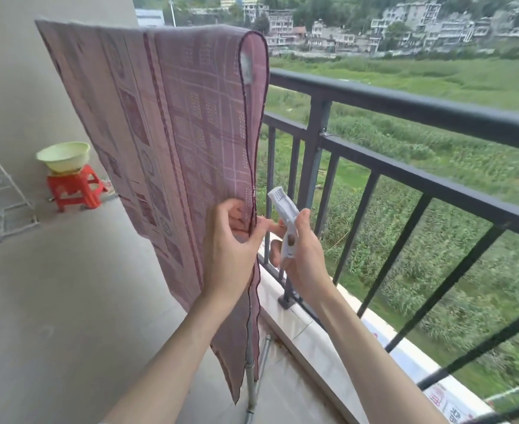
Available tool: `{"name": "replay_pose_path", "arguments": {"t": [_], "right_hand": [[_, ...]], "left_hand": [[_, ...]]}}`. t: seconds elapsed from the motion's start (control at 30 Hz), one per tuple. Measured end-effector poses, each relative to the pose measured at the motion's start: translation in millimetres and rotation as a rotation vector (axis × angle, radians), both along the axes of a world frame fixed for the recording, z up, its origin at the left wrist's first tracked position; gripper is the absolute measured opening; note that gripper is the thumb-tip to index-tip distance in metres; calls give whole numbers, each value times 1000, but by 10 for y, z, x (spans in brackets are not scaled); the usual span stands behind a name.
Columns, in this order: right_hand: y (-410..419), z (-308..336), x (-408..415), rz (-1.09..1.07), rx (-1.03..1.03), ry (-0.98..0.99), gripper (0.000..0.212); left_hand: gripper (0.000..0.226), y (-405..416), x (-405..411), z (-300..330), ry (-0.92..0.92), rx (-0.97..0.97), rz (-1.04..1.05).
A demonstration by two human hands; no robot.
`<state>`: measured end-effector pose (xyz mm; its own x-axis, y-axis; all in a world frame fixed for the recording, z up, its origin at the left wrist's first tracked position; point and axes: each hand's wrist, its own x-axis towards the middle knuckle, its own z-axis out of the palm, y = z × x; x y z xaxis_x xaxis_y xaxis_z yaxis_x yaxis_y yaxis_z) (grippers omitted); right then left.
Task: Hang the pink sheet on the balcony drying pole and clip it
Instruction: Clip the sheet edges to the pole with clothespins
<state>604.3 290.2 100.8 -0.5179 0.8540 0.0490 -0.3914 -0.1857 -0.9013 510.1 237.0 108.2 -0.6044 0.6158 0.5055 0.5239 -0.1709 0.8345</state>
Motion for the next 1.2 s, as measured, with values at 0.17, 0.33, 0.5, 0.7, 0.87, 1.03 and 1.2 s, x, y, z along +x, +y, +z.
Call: {"name": "replay_pose_path", "arguments": {"t": [0.17,0.33,0.5,0.7,0.87,1.03,1.2], "right_hand": [[19,-72,50,75,60,-4,42],[65,-136,88,-82,79,-166,53],[112,-166,146,-200,-138,-150,36],[73,-220,208,-140,-180,-158,19],[23,-194,263,-132,-98,-169,9],[-79,-121,322,-239,141,-233,9],[-207,-104,311,-412,537,-336,9]], "left_hand": [[18,57,46,130,113,-4,134],[11,116,74,248,330,-3,272],[22,140,143,246,440,-53,334],[9,135,169,213,377,-65,342],[5,89,116,257,280,-59,296],[10,50,70,364,112,-88,206],[15,61,-109,412,-98,-215,93]]}}
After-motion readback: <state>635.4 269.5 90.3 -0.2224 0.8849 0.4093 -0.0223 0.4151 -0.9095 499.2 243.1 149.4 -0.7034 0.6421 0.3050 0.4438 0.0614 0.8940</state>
